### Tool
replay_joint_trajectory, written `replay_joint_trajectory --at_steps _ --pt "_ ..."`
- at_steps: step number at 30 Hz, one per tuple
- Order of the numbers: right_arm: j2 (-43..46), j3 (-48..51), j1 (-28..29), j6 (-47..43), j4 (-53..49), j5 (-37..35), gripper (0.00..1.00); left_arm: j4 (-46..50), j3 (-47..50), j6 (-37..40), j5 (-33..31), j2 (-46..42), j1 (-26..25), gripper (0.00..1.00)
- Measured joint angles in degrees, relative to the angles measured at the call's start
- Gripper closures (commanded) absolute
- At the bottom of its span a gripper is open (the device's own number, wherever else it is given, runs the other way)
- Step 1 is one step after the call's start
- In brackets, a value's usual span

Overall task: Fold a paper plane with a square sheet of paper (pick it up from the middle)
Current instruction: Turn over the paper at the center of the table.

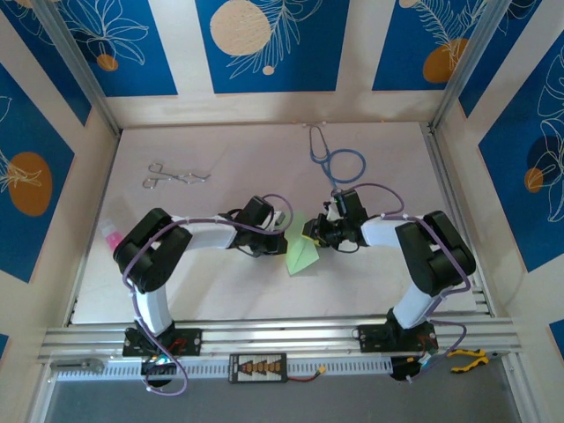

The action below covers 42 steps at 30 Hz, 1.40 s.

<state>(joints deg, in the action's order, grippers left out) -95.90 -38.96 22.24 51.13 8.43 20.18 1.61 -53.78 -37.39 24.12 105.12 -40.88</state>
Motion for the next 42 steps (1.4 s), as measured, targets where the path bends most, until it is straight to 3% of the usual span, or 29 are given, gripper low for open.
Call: replay_joint_trajectory --at_steps 5,11,20,30,35,42 --pt "-0.2 0.4 -0.2 0.0 0.4 0.2 0.88 -0.4 0.3 0.0 0.5 -0.1 0.0 0.95" --pt "1.3 1.5 -0.6 -0.1 0.5 0.4 0.94 -0.5 1.7 0.0 0.4 -3.2 0.0 0.79" --pt "13.8 1.5 -0.6 -4.0 -8.7 -4.2 0.95 -0.3 3.9 0.5 -6.8 -17.5 0.0 0.67" --pt "23.6 -9.8 -0.2 -13.0 -34.9 -25.1 0.96 1.4 9.4 0.3 -22.0 -30.3 0.0 0.58" --pt "23.6 -14.5 1.7 -16.6 -45.0 -37.5 0.97 2.5 12.7 -0.4 -29.2 -35.5 0.0 0.56" --pt "17.4 -20.0 8.9 -18.5 -52.6 -51.4 0.99 8.4 14.0 -5.4 -37.7 -38.3 2.1 0.54"
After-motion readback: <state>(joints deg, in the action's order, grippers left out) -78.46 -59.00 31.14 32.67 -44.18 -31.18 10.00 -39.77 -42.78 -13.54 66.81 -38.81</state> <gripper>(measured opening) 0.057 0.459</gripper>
